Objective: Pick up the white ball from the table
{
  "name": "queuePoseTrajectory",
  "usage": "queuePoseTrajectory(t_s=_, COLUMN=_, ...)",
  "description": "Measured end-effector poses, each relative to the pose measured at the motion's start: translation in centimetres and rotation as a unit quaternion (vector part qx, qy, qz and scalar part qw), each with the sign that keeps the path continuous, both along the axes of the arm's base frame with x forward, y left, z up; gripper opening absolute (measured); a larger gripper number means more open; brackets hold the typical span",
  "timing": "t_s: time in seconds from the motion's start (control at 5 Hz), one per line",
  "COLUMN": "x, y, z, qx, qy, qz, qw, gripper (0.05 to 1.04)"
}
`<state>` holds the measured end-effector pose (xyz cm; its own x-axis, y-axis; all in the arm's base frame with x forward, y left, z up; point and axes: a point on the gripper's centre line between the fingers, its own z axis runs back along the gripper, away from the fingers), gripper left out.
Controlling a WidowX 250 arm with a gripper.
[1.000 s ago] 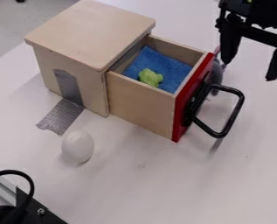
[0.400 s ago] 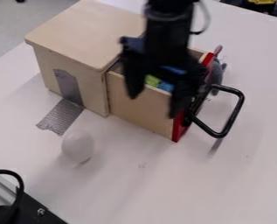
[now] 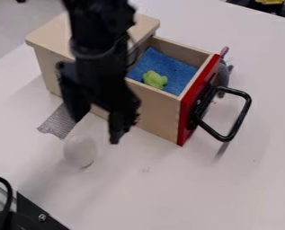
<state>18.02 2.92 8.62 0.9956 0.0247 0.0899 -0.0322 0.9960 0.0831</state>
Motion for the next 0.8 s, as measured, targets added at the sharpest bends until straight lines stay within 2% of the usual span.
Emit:
queuePoseTrajectory(t_s=0.2, x=-0.3, y=1.5, z=-1.2, qx=0.001, qy=-0.016, qz=-0.004, qw=0.9999, gripper=0.997)
queuePoseTrajectory(t_s=0.8, x=0.5, y=3.2, z=-5.7, qx=-0.026, qy=0.037, qz=0.014, qw=0.9989, gripper=0.997)
